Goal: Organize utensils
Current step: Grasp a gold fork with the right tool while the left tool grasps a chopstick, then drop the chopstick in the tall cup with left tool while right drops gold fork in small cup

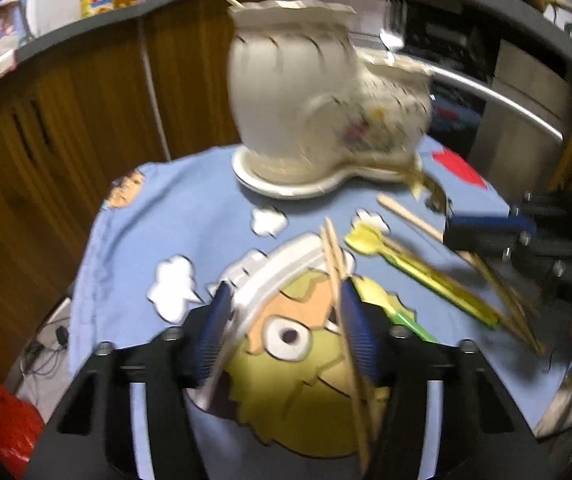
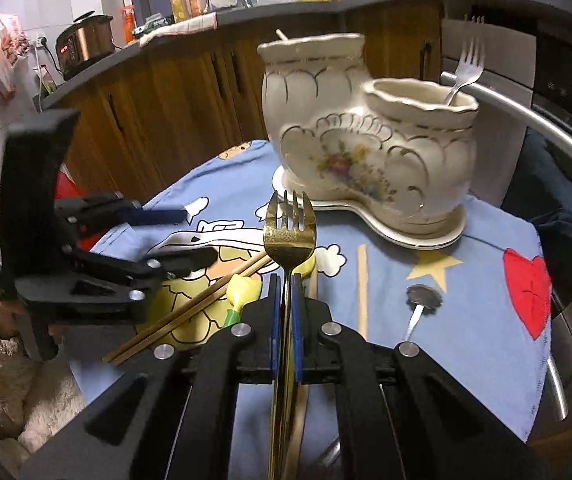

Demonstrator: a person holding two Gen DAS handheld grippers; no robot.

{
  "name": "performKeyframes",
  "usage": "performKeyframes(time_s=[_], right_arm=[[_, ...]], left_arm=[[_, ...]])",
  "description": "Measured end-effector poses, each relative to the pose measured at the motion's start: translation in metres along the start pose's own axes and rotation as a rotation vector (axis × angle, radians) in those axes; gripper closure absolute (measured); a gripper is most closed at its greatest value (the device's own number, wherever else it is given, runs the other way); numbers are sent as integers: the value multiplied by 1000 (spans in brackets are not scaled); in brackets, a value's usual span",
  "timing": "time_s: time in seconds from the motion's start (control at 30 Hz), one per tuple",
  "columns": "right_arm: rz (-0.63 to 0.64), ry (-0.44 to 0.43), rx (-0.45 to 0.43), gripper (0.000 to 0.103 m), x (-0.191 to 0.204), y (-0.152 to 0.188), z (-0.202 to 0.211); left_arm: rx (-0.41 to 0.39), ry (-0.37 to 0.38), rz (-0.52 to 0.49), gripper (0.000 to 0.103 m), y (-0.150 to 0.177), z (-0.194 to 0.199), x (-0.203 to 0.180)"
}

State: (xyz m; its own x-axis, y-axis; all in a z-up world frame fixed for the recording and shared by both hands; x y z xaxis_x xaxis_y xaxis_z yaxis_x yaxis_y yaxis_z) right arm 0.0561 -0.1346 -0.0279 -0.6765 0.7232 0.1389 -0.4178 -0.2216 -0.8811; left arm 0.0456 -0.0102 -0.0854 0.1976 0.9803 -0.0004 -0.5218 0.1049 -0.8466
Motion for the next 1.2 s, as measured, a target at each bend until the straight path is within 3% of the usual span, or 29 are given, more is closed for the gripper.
performKeyframes(time_s=[0.03,0.13,0.43,0.5,0.57,0.67,0.93,1.2], right_arm=[[-5,-4,-15,98,-2,-2,4],[-21,-13,-38,98,-6,-7,9],[-36,-34,-108,98,-6,-17,22],[-36,-39,-133,98,-6,-20,25],[-38,-46,-159,98,-5,-23,30],[-38,-57,-199,98,-6,-29,38],[-36,-39,-267,98,-11,-38,51],[-50,-34,-329,98,-13,-46,58]], left_arm=[[11,8,5,58,2,1,-2],[38,35,29,64,8,5,-7],[116,-20,-43,76,15,1,-22],[134,-33,-78,81,15,-5,-26],[140,-33,-87,95,12,-11,-28],[134,-39,-90,97,11,-14,-25],[48,-35,-57,98,4,7,-17],[-172,32,-69,98,-27,54,-26]])
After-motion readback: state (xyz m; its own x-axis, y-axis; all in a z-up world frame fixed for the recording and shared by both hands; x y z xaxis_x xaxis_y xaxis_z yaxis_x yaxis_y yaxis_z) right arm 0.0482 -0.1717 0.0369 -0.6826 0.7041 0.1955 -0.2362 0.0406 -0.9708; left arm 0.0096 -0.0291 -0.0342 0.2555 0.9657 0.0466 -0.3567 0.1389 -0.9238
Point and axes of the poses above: each gripper's, at about its wrist camera, not at the fingertips, and z roughly against the way its jaws point, x to its left, y to its underside, the point moved 6 cm from there along -z, roughly the way its jaws point, and after that the axes turned 15 degrees about -x, right-handed, at the moved point
